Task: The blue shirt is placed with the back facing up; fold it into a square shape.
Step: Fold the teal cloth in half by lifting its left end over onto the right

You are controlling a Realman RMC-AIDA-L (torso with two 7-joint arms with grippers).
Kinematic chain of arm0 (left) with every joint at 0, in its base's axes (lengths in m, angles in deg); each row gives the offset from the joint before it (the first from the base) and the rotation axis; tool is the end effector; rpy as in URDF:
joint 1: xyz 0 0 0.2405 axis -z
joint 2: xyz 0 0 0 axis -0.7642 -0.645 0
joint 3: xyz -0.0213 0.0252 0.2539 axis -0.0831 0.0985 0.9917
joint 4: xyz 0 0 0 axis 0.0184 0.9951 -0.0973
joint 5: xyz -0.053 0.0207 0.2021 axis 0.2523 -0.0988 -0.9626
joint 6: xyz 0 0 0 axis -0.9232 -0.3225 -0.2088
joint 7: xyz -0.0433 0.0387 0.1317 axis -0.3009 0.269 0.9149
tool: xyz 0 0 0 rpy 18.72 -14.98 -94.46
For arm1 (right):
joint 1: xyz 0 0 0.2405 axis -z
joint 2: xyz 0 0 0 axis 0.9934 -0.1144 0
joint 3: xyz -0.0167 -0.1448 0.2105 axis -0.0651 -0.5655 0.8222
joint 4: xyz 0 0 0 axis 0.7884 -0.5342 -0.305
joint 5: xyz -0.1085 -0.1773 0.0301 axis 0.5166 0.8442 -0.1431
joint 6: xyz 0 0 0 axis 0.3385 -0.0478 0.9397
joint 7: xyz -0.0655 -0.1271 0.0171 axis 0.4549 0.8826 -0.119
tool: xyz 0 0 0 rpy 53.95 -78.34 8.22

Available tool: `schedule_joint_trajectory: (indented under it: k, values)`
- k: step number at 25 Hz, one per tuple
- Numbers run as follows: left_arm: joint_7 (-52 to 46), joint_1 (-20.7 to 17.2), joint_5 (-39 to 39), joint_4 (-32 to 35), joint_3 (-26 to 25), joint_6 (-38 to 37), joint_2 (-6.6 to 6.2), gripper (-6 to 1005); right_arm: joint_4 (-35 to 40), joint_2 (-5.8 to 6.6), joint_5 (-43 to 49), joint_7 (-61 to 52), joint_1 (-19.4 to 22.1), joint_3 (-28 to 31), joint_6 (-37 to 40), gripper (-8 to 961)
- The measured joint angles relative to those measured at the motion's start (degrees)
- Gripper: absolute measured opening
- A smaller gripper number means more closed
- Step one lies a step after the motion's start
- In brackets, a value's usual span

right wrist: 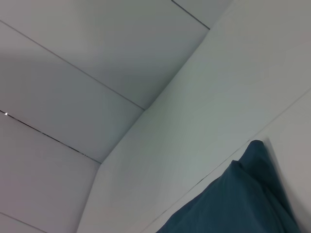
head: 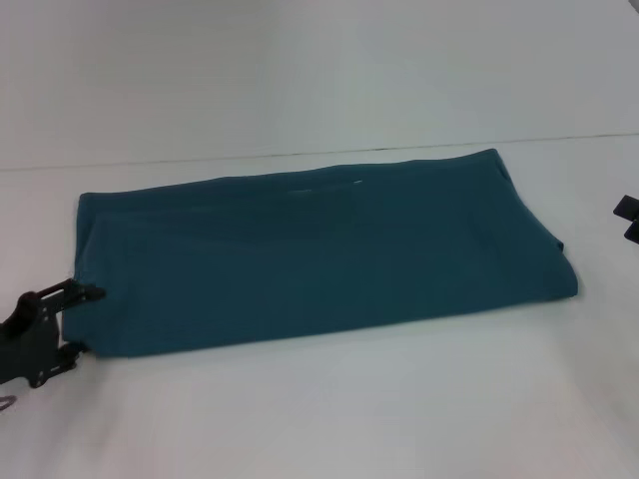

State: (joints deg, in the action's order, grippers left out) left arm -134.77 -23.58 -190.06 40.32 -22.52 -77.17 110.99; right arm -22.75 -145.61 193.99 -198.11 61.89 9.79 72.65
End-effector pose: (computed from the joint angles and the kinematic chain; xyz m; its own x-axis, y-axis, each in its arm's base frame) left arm -0.3558 0.3315 0.0122 -0.5618 0.6232 0.5440 0.8251 0.3744 0.4232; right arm 0.3727 0.3169 0.0909 -0.0878 -0.5631 -0.8217 -0.9784 -0.1062 0.1773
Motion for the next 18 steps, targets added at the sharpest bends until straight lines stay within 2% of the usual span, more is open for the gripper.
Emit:
schedule_joint_trajectory:
  k: [11,18]
  values:
    - [0.5,1.2,-0.1,-0.7,1.4,1.3,-0.25,722,0.0,-0.21,-0.2,0.1,0.0,0.1,0.0,639]
    - [1.0,-2.1,1.9,3.8,0.9,-3.6,0.43,722,-0.1,-0.25,-0.2,0.1,-0.2,0.0,-0.1,640]
